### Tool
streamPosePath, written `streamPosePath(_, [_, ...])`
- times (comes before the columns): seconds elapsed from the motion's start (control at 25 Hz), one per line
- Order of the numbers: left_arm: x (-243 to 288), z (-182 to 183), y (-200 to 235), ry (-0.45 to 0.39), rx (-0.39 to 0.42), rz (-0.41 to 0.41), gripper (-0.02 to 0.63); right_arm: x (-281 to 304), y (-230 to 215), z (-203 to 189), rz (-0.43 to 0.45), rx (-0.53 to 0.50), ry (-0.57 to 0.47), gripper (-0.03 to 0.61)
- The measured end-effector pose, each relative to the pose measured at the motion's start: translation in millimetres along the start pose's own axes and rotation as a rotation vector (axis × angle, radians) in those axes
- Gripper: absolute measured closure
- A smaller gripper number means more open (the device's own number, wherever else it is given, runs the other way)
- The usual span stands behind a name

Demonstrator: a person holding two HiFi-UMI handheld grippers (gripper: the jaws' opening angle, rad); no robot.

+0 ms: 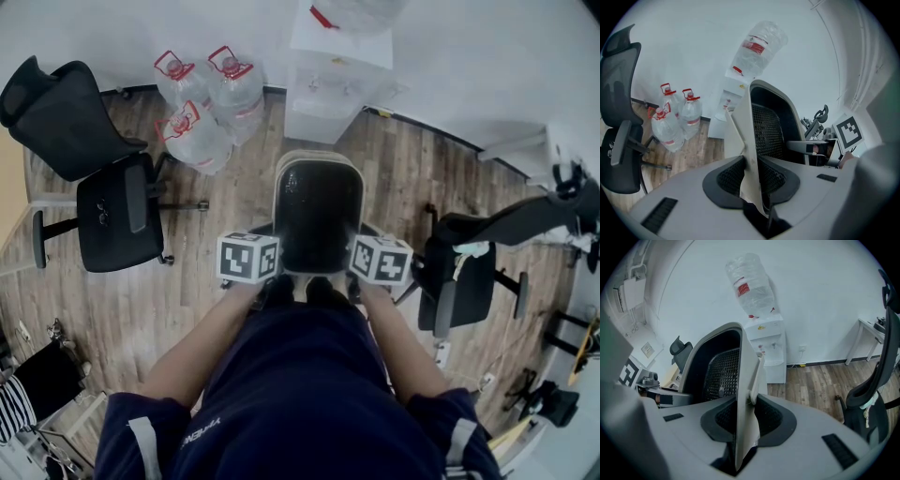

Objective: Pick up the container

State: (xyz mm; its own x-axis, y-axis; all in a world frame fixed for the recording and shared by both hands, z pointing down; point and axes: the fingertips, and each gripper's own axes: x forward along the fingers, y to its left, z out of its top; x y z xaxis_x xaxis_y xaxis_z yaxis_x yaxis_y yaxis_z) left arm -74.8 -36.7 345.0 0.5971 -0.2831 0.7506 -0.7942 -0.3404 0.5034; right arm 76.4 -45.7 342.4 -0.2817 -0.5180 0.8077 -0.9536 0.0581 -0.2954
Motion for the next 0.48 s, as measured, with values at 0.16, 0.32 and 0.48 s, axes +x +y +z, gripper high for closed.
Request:
streamPosePath(0.16, [1.6,3.3,0.5,0.0,0.003,-0.001,0.515,1.0,-1.2,2.3,-0.001,0.004,-0.004,0.492])
streamPosePath(0.32, [3.0,3.7,0.3,0.0,0.002,0.0,0.515,2.3,-2.5,1.8,0.001,0.006,-0.003,0.492])
streamPosePath(0.48, [3.5,3.9,0.7,-0.001,-0.002,0.006,0.515,3.6,-3.2,2.3,0.006,0.005,-0.001,0.492])
